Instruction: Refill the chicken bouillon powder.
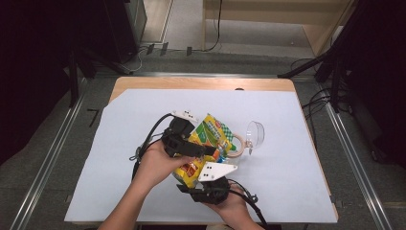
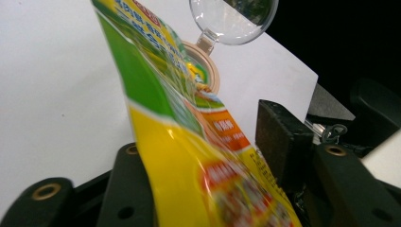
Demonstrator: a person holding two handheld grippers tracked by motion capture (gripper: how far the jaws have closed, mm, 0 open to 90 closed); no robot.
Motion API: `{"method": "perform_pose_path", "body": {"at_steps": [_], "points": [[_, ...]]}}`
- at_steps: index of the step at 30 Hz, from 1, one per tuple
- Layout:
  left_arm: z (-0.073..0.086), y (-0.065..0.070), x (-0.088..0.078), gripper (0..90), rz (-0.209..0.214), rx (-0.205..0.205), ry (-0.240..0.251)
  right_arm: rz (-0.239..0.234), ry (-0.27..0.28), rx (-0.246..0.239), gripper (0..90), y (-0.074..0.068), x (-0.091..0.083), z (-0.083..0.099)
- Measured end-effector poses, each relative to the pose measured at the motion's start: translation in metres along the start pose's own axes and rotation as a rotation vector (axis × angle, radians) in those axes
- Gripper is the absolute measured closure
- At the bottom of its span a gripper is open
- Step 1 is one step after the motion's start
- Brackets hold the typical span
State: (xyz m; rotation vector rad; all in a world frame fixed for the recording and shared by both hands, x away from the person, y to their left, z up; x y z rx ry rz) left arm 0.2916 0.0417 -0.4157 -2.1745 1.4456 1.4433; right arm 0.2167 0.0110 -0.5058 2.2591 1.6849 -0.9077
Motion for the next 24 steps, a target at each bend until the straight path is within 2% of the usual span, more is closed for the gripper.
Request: {"method": "perform_pose_path", "body": {"at_steps": [3, 9, 15, 18, 21, 24], "points": [[-0.002, -0.001, 0.002, 51.7, -0.006, -0.007, 0.008, -0.001, 0.010, 0.019, 68.2, 0.005, -0.002, -0.003], [-0.003, -0.004, 0.004, 57.1, -0.044, -0.017, 0.004, 0.003, -0.002, 0.007, 67.0, 0.008, 0.001, -0.004], [-0.007, -0.007, 0.002, 57.7, -0.076, -0.032, -0.002, -0.011, -0.010, -0.006, 63.6, 0.010, 0.001, -0.008], [-0.015, -0.008, 0.001, 56.9, -0.076, -0.044, -0.025, -0.017, -0.016, -0.022, 62.3, 0.011, -0.002, -0.010], [-0.025, -0.007, -0.003, 57.7, -0.074, -0.036, -0.031, -0.022, -0.031, -0.024, 58.8, 0.013, -0.004, -0.015], [-0.034, -0.006, -0.008, 58.2, -0.068, -0.039, -0.022, -0.017, -0.050, -0.046, 58.3, 0.016, -0.004, -0.021]]}}
Point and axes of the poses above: each handheld gripper's, and its own axes: x roughly forward along the jaws, z roughly out of its underside, y roughly to its right, the point moved 7 cm from there along x, roughly forward along the jaws, and after that the axes turned 10 degrees about -y, right-handed, at the moved point
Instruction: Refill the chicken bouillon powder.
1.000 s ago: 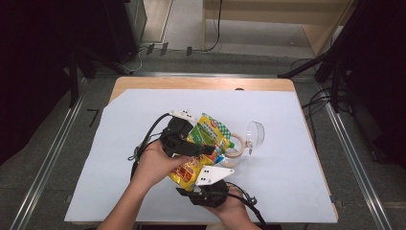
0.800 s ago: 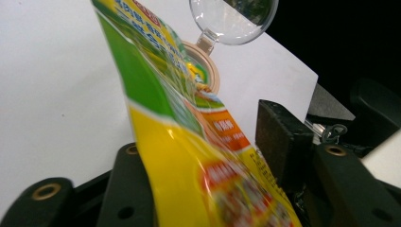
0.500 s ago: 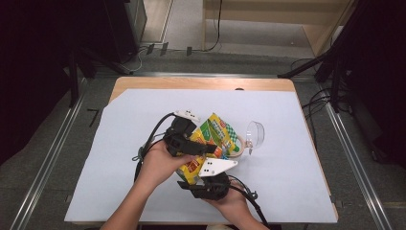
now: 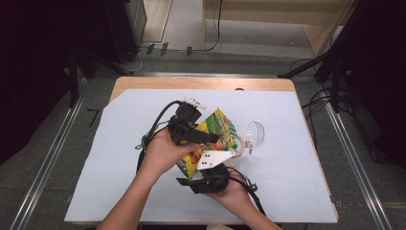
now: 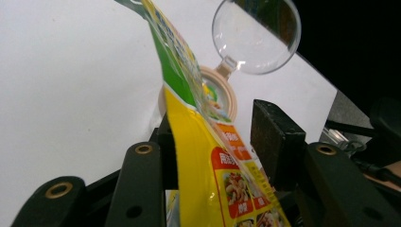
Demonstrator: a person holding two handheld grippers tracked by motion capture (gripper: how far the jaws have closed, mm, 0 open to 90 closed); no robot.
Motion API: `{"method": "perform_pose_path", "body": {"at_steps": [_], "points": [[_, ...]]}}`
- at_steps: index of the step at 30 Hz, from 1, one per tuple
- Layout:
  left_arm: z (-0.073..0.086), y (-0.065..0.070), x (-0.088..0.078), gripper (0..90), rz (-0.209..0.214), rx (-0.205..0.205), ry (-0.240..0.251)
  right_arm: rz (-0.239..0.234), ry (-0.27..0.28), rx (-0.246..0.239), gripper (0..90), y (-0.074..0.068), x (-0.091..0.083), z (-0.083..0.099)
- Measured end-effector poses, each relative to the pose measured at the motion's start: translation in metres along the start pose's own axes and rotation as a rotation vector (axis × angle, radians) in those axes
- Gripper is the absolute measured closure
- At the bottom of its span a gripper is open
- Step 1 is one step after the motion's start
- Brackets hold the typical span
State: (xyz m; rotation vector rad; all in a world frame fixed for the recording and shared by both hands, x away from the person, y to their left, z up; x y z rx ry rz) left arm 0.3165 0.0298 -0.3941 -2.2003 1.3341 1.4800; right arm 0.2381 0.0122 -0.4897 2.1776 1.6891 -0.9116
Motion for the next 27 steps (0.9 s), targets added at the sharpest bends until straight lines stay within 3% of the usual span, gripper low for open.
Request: {"method": "perform_pose_path", "body": {"at_steps": [3, 9, 13, 27], "points": [[-0.0012, -0.0001, -0.0014, 59.2, 0.008, 0.002, 0.021, 0.005, 0.008, 0.004, 60.3, 0.0026, 0.0004, -0.0027], [0.0028, -0.0004, 0.0047, 66.1, 0.019, 0.033, 0.006, 0.039, 0.014, 0.000, 64.6, 0.0053, 0.0039, 0.0012], [0.0043, -0.0004, 0.0042, 64.0, 0.015, 0.047, 0.009, 0.017, 0.037, 0.044, 66.4, 0.0041, 0.0047, 0.0000], [0.0064, -0.0019, -0.0047, 59.7, 0.031, 0.042, 0.059, 0.008, 0.069, 0.062, 66.8, 0.0034, 0.0022, -0.0085]]}}
Point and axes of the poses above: each handheld gripper's, and its own axes: x roughly forward along the jaws, z roughly out of its underside, y roughly to its right, the point moved 7 cm from there along x, roughly forward along the jaws, and after that the axes turned 10 degrees about -y, right-handed, at the moved point
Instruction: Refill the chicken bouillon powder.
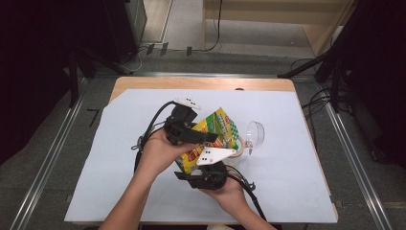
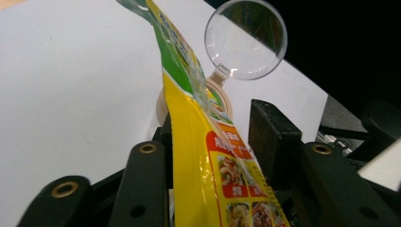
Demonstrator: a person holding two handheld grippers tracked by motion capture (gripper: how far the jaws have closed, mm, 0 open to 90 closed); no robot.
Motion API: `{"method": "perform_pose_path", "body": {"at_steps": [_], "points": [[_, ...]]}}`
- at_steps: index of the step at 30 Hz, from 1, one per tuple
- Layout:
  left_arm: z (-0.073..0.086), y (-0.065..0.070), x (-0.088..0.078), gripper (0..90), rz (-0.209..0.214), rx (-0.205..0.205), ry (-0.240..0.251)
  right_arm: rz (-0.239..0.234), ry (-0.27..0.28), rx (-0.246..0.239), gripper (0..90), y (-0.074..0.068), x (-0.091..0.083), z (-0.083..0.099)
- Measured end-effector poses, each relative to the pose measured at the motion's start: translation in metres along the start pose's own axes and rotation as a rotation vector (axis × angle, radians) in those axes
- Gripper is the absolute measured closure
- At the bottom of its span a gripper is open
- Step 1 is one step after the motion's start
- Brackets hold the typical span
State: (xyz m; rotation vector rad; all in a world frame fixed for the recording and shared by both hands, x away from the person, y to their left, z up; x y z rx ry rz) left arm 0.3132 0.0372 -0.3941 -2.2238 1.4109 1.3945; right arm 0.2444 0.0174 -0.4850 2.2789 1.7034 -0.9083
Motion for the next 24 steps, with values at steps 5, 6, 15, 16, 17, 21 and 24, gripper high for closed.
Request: {"method": "perform_pose_path", "body": {"at_steps": [5, 6, 15, 16, 17, 21, 24], "points": [[-0.001, 0.000, -0.001, 58.1, -0.002, 0.003, 0.012, -0.013, 0.010, 0.020, 66.7, 0.000, -0.001, -0.002], [-0.001, 0.000, 0.000, 59.2, -0.010, 0.003, 0.005, -0.019, 0.011, 0.025, 66.6, 0.000, 0.000, -0.002], [-0.006, -0.009, 0.003, 69.3, 0.014, -0.046, -0.040, -0.030, -0.021, -0.014, 60.8, 0.001, 0.002, 0.000], [-0.007, -0.008, 0.003, 69.7, 0.012, -0.046, -0.038, -0.029, -0.025, -0.023, 60.0, 0.001, 0.002, 0.000], [-0.008, -0.008, 0.002, 70.0, 0.011, -0.039, -0.038, -0.024, -0.029, -0.032, 60.0, 0.001, 0.002, -0.001], [-0.011, -0.007, 0.001, 70.3, -0.007, -0.036, -0.036, -0.007, -0.038, -0.054, 64.0, 0.001, 0.002, -0.003], [-0.013, -0.008, 0.001, 70.3, -0.005, -0.039, -0.029, 0.003, -0.033, -0.039, 67.1, 0.003, 0.001, -0.005]]}}
Point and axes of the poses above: each handheld gripper's, and its own axes: x roughly forward along the jaws, z roughly out of its underside, y roughly to its right, the point moved 7 cm from there along x, roughly forward along the jaws, and after that the axes turned 10 degrees about -y, right-handed, at the moved point
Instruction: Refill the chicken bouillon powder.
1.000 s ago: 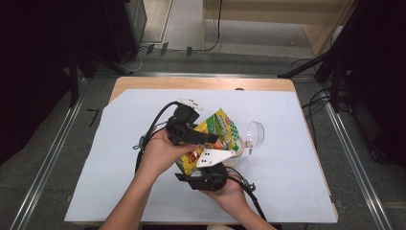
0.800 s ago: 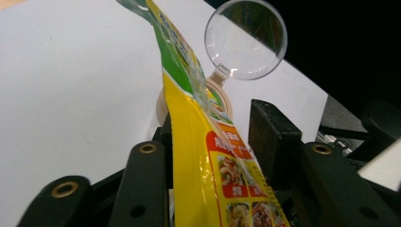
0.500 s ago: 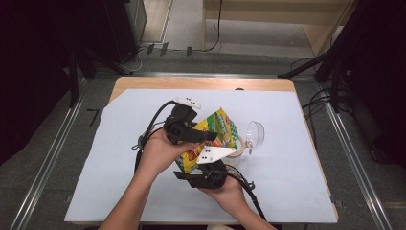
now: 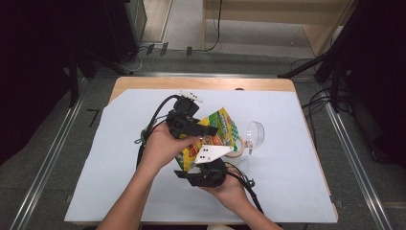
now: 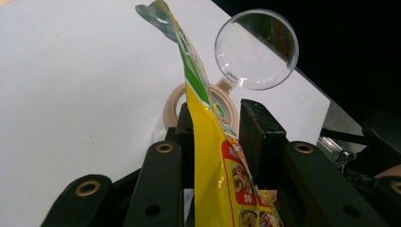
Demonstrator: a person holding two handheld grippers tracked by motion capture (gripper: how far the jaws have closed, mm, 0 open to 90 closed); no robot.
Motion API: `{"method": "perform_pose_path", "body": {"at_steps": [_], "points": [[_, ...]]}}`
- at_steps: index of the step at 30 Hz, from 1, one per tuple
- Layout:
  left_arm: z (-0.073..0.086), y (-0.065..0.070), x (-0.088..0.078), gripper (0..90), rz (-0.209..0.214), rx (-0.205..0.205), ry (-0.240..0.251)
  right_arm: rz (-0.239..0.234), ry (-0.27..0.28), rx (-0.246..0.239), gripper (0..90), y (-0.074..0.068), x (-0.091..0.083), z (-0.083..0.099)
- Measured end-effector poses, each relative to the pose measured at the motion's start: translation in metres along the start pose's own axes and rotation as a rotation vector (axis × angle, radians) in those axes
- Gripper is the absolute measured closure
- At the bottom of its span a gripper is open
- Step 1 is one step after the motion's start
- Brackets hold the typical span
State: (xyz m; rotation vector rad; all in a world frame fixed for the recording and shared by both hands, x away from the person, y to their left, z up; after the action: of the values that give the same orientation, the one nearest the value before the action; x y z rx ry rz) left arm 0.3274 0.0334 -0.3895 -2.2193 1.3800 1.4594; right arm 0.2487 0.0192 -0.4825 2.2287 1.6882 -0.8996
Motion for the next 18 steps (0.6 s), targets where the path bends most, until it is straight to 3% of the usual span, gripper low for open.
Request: {"method": "perform_pose_path", "body": {"at_steps": [5, 10, 18], "points": [[-0.005, -0.001, -0.003, 70.6, 0.005, -0.010, 0.005, 0.006, 0.002, 0.013, 67.3, 0.001, -0.001, -0.003], [-0.013, -0.004, -0.012, 69.1, -0.002, -0.021, 0.022, -0.020, 0.023, 0.038, 67.2, 0.004, -0.003, -0.016], [-0.005, -0.001, -0.008, 69.7, -0.005, -0.009, 0.014, -0.036, 0.037, 0.052, 68.1, 0.001, 0.005, -0.012]]}}
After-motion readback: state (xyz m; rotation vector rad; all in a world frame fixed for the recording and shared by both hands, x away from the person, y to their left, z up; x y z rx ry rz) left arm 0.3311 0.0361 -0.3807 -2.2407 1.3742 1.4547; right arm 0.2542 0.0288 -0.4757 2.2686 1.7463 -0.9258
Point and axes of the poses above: each handheld gripper's, and its own axes: x roughly forward along the jaws, z roughly out of its underside, y roughly to its right, the point moved 7 cm from there along x, roughly forward along the jaws, and after that the axes turned 10 degrees about -y, right-handed, at the moved point
